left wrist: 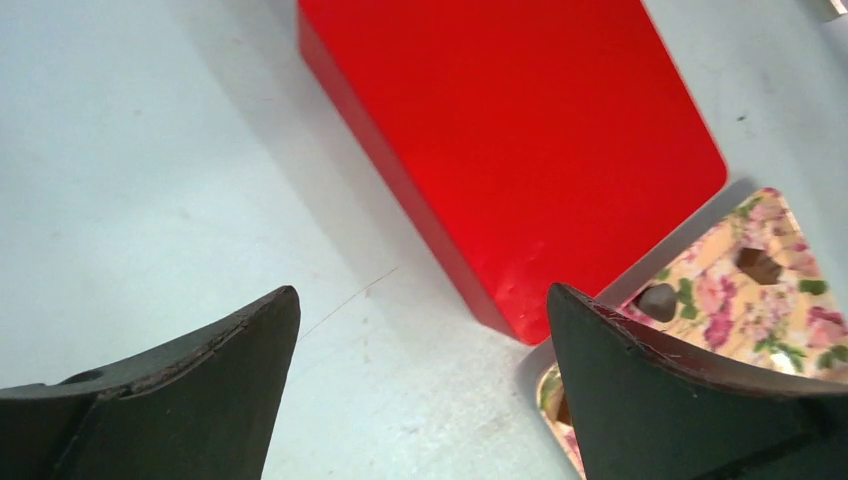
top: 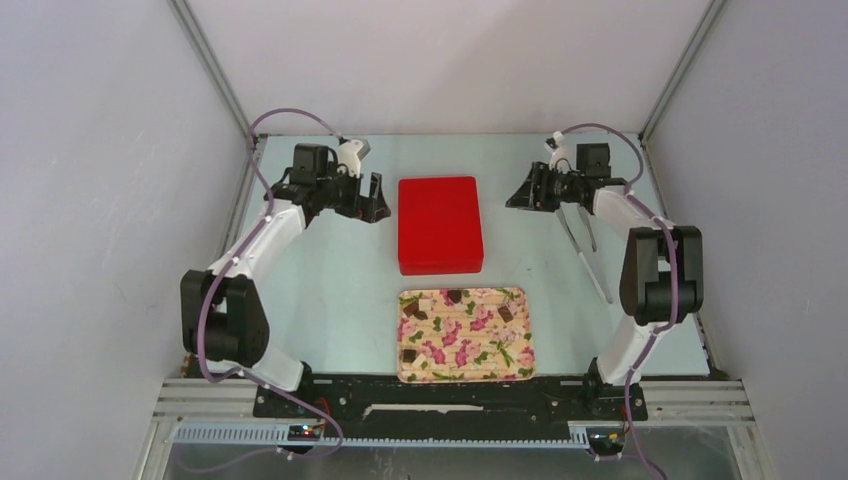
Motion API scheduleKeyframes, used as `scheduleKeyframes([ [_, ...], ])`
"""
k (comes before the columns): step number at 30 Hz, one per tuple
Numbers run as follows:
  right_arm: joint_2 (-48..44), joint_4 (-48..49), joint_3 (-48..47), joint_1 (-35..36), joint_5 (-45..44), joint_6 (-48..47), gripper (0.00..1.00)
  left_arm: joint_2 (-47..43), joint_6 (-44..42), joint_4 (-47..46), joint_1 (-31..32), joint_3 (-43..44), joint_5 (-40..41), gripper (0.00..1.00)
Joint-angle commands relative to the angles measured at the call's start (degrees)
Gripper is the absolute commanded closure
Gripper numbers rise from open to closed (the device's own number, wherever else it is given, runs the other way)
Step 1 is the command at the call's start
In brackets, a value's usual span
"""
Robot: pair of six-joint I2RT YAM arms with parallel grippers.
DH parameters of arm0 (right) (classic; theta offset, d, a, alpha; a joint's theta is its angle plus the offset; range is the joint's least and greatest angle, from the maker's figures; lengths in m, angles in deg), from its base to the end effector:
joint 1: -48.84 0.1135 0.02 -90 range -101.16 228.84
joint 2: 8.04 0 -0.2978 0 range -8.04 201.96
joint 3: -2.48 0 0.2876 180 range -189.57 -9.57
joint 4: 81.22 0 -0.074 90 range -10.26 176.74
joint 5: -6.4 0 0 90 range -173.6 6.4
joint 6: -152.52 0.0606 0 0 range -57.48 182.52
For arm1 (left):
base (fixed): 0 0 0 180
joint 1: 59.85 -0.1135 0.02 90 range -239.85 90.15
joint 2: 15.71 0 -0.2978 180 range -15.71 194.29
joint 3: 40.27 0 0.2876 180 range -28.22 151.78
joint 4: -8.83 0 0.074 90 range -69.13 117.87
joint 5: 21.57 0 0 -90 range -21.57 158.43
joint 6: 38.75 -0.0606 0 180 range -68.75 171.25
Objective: Pack the chocolate
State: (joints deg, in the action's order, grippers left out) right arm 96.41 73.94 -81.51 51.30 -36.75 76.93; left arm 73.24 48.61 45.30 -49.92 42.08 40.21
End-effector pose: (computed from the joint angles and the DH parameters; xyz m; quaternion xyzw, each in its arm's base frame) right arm 0.4427 0.0633 0.2193 -0.0620 0.8598 0.4149 0.2912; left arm 0.3825 -0.0960 0.2912 0.1939 0.8737 -0.2477 0.3712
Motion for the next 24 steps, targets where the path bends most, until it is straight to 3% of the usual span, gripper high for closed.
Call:
scheduleKeyframes([
  [1, -7.8, -7.7, -1.8, -0.7, -6.8, -7.3, 0.38, -4.9, -6.3, 2.4, 0.1, -0.6, 8.8, 0.0],
  [3, -11.0, -9.4, -1.8, -0.4, -12.1, -9.6, 0.26, -5.7, -7.2, 5.4, 0.1, 1.9, 9.7, 0.0],
  [5, -14.2, -9.6, -1.8, -0.3, -16.1, -11.6, 0.06, -5.7, -7.9, 10.1, 0.1, 6.1, 10.6, 0.0],
  [6, -15.9, -9.2, -1.8, -0.3, -18.8, -11.8, 0.03, -5.6, -8.1, 12.4, 0.1, 8.7, 11.7, 0.0],
  [11, -22.4, -3.3, -1.8, -0.5, -30.8, -10.0, 0.01, -6.8, -7.7, 17.6, 0.1, 17.7, 21.7, 0.0],
  [17, -30.1, 2.9, -3.5, -0.3, -40.6, -10.6, 0.01, -14.1, -5.2, 6.5, 0.0, 16.4, 34.4, 0.0],
  [20, -30.0, -1.2, -8.9, -0.4, -45.2, -9.8, 0.01, -17.2, -3.2, 2.2, -0.1, 15.8, 36.7, 0.0],
  [24, -30.8, -1.5, -8.1, 0.1, -45.9, -10.2, 0.01, -18.4, -0.9, 1.4, -0.2, 15.1, 35.9, 0.0],
])
